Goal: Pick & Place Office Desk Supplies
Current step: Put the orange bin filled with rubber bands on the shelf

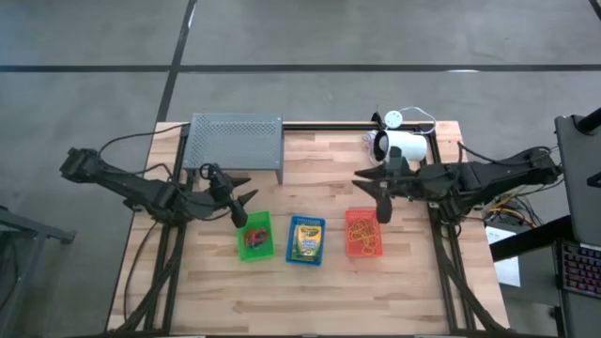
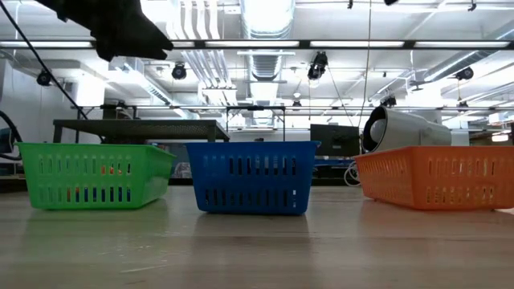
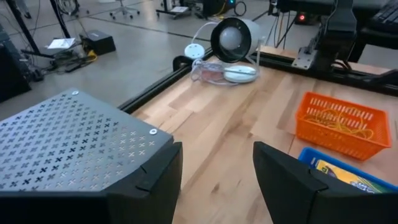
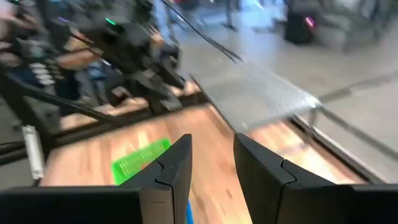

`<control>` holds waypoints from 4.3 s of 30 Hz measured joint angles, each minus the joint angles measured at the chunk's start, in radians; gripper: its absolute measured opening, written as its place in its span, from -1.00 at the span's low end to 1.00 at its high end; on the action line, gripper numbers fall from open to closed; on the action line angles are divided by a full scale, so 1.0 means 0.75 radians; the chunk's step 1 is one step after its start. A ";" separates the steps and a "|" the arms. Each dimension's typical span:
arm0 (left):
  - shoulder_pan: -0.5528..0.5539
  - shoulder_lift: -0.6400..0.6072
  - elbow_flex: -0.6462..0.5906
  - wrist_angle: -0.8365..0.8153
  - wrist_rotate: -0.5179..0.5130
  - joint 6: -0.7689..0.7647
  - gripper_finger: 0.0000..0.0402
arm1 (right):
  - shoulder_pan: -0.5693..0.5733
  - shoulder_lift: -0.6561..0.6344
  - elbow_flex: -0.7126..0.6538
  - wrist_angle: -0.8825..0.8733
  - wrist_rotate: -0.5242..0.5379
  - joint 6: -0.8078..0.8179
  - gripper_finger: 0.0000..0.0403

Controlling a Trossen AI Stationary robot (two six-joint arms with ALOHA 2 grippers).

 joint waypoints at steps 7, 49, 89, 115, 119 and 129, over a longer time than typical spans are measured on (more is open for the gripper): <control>0.000 -0.083 0.000 -0.111 0.000 0.028 0.00 | 0.033 0.001 0.029 -0.287 0.052 0.263 -0.41; 0.004 -0.528 -0.322 0.259 0.499 0.267 0.00 | 0.372 0.365 -0.126 -1.094 -0.199 1.920 -0.41; 0.003 -0.527 -0.321 0.267 0.499 0.257 0.00 | 0.175 0.452 -0.383 -0.730 -0.272 1.881 -0.58; 0.003 -0.527 -0.321 0.262 0.499 0.258 0.00 | 0.175 0.435 -0.380 -0.724 -0.269 1.875 -0.93; 0.003 -0.528 -0.321 0.263 0.499 0.258 0.00 | 0.175 0.387 -0.366 -0.726 -0.267 1.846 -0.93; 0.003 -0.528 -0.321 0.263 0.499 0.261 0.00 | 0.173 0.229 -0.295 -0.724 -0.120 1.737 -0.94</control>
